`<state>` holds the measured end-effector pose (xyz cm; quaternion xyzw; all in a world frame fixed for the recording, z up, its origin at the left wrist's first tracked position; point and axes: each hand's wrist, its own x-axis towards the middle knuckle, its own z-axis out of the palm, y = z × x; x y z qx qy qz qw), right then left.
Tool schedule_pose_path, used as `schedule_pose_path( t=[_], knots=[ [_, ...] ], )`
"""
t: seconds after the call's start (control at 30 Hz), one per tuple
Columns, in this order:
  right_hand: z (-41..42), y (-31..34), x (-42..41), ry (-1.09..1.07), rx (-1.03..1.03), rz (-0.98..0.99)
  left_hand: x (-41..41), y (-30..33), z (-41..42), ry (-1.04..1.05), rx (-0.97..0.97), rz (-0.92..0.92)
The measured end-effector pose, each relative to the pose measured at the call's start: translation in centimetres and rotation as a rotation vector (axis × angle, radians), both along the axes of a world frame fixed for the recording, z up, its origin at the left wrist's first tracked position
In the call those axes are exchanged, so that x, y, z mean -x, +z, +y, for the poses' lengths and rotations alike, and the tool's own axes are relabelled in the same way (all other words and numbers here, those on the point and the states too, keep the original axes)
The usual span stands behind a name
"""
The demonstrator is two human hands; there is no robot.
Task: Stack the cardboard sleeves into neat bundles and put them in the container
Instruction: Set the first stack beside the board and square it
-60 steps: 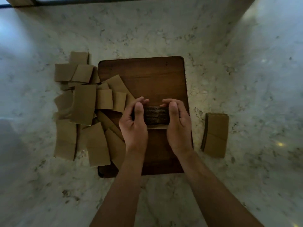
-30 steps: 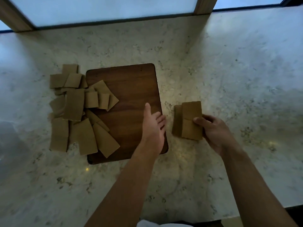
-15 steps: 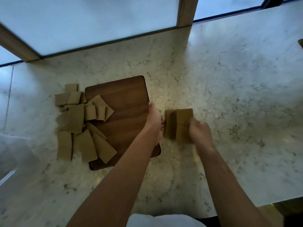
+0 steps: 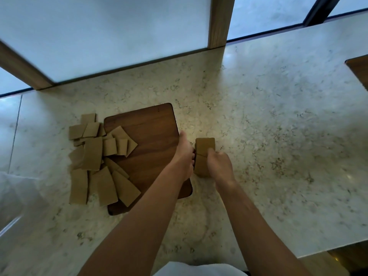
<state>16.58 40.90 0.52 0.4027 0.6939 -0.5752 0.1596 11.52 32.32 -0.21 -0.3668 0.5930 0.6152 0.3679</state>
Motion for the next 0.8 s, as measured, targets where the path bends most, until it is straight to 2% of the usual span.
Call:
schedule_pose_path(
  t=[0.17, 0.3, 0.5, 0.8],
  knots=[
    [0.4, -0.5, 0.4, -0.03, 0.004, -0.013, 0.1, -0.6, 0.2, -0.04, -0.053, 0.003],
    [0.7, -0.2, 0.1, 0.0, -0.012, -0.082, -0.1, -0.2, 0.7, -0.011, 0.004, 0.049],
    [-0.1, -0.4, -0.2, -0.056, 0.002, 0.009, -0.6, 0.0, 1.3, -0.03, 0.029, 0.093],
    [-0.8, -0.7, 0.3, -0.069, -0.013, 0.015, -0.6, 0.6, 1.4, -0.052, 0.023, 0.11]
  ],
)
